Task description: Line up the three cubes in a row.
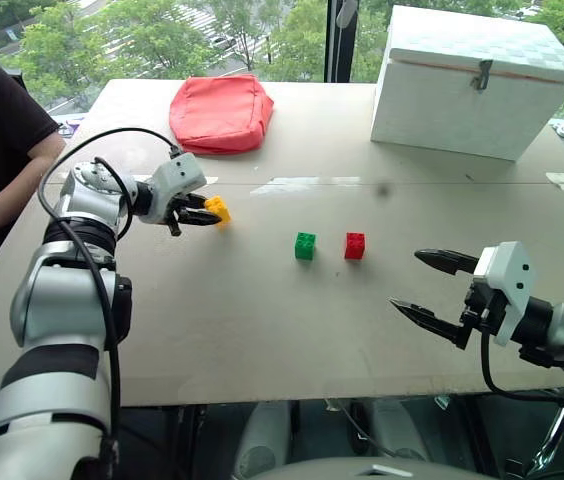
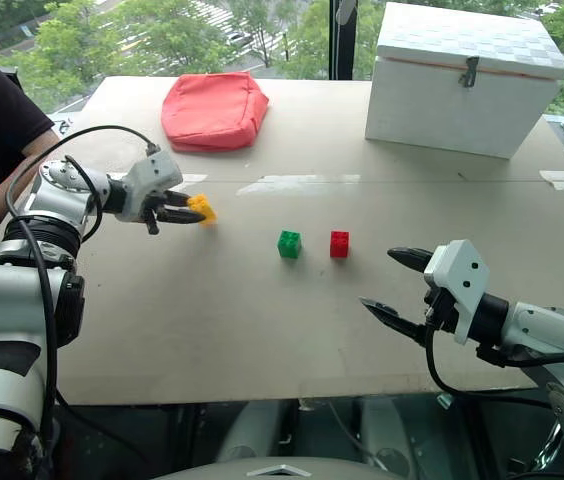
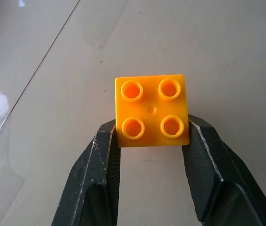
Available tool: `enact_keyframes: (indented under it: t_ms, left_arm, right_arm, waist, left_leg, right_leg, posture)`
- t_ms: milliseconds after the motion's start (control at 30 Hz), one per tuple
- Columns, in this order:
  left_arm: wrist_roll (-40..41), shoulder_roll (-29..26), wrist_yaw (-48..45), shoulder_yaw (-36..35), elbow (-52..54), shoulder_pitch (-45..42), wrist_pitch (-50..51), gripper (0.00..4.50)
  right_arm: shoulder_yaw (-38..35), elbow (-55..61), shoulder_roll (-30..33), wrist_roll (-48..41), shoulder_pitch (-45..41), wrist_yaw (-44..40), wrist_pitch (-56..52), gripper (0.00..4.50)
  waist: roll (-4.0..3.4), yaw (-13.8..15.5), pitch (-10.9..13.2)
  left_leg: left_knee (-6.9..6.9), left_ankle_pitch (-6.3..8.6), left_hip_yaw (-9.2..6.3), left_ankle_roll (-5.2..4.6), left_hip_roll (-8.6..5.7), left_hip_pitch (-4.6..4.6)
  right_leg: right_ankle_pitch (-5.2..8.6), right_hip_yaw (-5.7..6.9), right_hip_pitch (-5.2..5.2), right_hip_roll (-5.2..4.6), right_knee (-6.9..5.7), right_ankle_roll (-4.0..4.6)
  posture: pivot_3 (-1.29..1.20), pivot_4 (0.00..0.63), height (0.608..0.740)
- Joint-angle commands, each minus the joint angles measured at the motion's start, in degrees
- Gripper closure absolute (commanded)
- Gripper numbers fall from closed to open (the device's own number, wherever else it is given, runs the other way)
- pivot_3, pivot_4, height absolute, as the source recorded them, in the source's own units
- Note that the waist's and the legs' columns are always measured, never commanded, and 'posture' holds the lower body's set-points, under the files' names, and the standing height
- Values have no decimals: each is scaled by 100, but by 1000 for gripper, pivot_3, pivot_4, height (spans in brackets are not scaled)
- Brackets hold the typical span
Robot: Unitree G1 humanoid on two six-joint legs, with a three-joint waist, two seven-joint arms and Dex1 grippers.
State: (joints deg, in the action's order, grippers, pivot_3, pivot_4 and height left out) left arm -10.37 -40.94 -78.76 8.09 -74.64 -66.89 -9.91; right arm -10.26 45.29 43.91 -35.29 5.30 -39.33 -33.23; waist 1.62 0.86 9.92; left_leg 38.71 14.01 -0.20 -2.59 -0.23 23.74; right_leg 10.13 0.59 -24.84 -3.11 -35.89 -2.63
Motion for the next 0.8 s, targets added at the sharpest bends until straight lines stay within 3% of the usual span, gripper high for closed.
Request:
enact_keyframes:
  t_ms: [33,300,800]
  left_arm:
    - [356,225,-680,-203,340,-5,-98,3126]
    - [271,441,-1368,195,744,271,-799,3126]
    - [-37,412,-1040,354,505,128,-1265,3126]
  right_arm:
    - [-191,188,52,-82,-86,27,42,303]
    - [-397,24,118,-144,42,-248,154,303]
    - [-603,29,80,-107,424,-309,303,303]
  waist:
    - [0,4,0]
    - [0,-43,0]
    - [0,-7,0]
  left_leg:
    - [0,0,-1,0,0,1]
    - [2,0,0,0,2,-3]
    - [7,0,-4,-1,2,-2]
  right_leg:
    - [0,0,0,0,0,0]
    - [-1,-6,1,5,-2,0]
    - [0,-1,4,3,-2,-1]
  posture:
    - [0,150,740]
    - [0,150,740]
    - [0,150,740]
